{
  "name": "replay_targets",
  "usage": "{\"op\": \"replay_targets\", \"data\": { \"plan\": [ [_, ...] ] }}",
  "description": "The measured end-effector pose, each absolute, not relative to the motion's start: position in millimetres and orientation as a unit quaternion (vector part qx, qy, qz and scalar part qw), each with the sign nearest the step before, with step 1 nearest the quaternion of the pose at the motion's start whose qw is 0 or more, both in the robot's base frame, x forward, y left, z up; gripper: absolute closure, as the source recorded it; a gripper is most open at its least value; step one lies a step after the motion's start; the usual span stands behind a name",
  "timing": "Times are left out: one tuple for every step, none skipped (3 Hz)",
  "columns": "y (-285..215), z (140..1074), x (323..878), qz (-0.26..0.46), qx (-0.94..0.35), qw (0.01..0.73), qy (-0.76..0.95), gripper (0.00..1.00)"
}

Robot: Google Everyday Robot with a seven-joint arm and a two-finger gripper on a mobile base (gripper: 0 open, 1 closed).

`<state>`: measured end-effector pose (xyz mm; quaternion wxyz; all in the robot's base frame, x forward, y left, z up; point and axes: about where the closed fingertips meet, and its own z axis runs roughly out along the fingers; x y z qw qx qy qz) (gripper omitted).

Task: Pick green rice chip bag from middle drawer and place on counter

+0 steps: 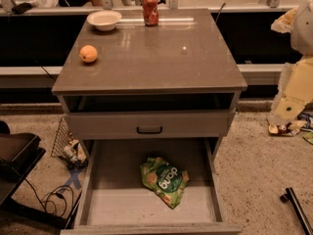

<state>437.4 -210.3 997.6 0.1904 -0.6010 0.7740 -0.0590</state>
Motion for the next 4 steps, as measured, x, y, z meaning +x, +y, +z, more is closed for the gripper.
{"op": "replay_targets", "data": {
  "plan": [
    [-210,998,437,-0.059,-0.601,0.19,0.774,0.0],
    [-208,983,440,-0.054,-0.586,0.204,0.783,0.0],
    [-186,929,423,-0.01,-0.562,0.245,0.79,0.0],
    [-167,865,406,0.044,-0.54,0.271,0.796,0.0]
  ]
}}
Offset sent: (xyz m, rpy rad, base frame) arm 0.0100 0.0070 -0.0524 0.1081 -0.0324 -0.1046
